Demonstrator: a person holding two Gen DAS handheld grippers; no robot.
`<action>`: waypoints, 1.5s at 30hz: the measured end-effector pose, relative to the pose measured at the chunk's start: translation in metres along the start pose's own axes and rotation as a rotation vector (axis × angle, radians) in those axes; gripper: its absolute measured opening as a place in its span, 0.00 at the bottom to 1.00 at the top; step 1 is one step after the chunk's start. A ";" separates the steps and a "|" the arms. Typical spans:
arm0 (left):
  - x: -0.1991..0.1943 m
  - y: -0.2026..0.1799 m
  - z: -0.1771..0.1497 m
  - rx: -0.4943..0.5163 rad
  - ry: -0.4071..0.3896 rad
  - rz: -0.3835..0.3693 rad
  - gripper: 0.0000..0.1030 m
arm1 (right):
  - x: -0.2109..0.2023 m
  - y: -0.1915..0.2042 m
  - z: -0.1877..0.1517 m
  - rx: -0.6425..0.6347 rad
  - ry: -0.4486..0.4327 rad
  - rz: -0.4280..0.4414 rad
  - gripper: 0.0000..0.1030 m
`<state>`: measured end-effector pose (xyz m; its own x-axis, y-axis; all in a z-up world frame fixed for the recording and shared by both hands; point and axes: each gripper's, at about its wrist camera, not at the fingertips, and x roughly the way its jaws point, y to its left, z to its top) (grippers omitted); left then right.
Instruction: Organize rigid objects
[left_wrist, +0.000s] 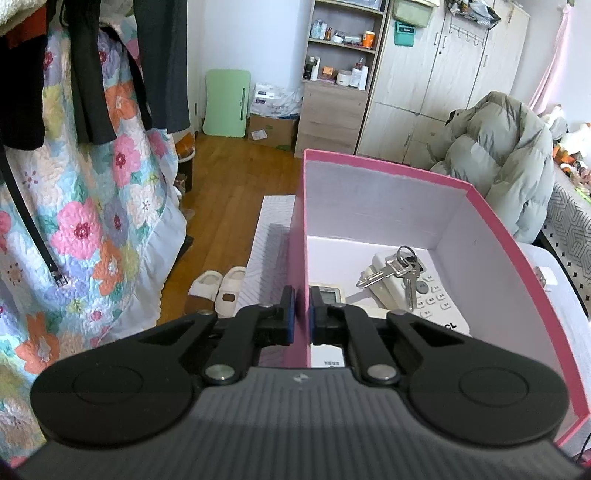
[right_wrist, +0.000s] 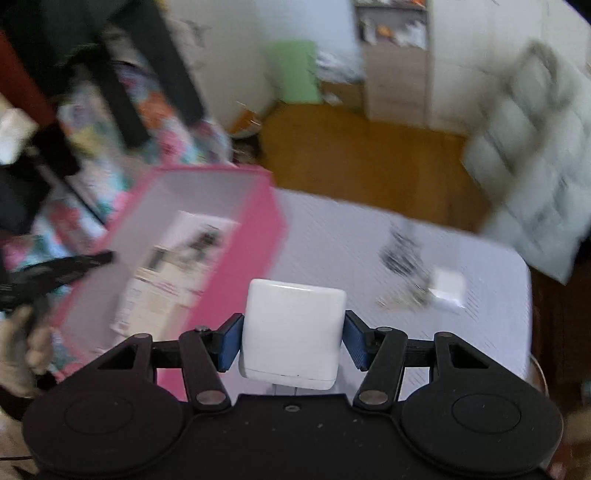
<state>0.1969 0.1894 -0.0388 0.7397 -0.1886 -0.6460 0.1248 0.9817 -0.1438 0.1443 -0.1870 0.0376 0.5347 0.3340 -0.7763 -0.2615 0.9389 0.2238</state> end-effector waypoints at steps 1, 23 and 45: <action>0.000 -0.001 0.000 0.005 -0.003 0.003 0.06 | -0.001 0.011 0.005 -0.017 -0.003 0.037 0.60; -0.005 -0.016 -0.004 0.090 -0.044 0.076 0.03 | 0.171 0.129 0.016 -0.127 0.474 0.232 0.60; -0.006 -0.026 -0.007 0.142 -0.044 0.123 0.03 | 0.050 0.036 0.025 -0.199 -0.060 0.064 0.62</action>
<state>0.1850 0.1646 -0.0363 0.7833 -0.0684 -0.6179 0.1211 0.9917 0.0437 0.1815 -0.1348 0.0216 0.5571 0.4026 -0.7263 -0.4473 0.8824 0.1460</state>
